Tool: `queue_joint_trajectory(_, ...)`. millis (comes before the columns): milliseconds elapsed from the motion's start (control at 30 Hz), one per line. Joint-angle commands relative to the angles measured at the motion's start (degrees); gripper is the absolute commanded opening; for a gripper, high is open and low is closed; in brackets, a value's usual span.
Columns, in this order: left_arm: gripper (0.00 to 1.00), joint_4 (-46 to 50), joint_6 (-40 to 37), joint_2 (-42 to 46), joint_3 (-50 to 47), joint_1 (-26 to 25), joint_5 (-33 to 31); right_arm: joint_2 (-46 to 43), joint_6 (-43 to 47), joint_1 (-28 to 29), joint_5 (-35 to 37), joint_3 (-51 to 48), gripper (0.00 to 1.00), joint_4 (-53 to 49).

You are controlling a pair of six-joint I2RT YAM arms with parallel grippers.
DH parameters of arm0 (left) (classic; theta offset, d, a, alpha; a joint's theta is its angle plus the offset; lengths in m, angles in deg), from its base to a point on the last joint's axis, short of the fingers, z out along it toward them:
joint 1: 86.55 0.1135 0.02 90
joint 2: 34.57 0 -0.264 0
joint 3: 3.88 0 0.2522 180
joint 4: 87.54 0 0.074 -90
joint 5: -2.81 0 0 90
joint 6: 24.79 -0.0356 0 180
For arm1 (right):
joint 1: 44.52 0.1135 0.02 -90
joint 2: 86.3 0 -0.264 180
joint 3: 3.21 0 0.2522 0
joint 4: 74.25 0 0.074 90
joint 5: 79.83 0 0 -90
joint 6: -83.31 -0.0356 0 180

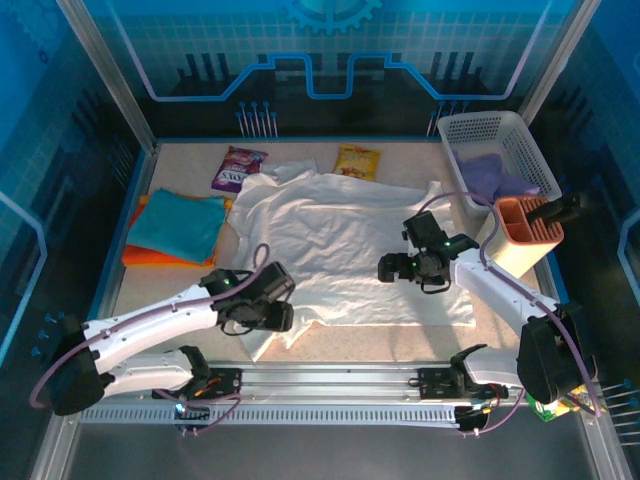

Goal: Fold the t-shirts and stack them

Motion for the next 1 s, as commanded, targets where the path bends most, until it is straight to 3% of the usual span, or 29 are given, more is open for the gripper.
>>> queue_joint_trajectory(0,0.54,1.62,0.25,-1.91,2.74,-5.78,-7.36,-0.79,-1.06,0.66,0.04,-0.29,0.99,0.15)
queue_joint_trajectory(267,0.52,-3.19,8.41,-10.59,1.38,-13.34,-5.54,-0.01,-0.31,0.62,0.66,0.67,0.99,-0.35)
queue_joint_trajectory(467,0.53,-6.31,13.91,-11.94,-1.65,-13.93,-4.01,0.74,-0.12,0.61,0.68,0.70,0.99,-0.22)
queue_joint_trajectory(700,0.47,-5.70,16.86,-17.45,-1.62,-13.85,-4.84,1.34,0.09,0.66,0.55,0.96,0.98,0.00)
queue_joint_trajectory(833,0.41,-7.59,17.49,-19.53,-1.63,-13.82,-4.96,1.48,0.31,0.66,0.46,1.12,0.98,-0.08)
queue_joint_trajectory(967,0.27,-7.13,17.45,-20.87,-0.67,-13.64,-5.41,1.55,0.41,0.62,0.63,1.07,0.98,-0.17)
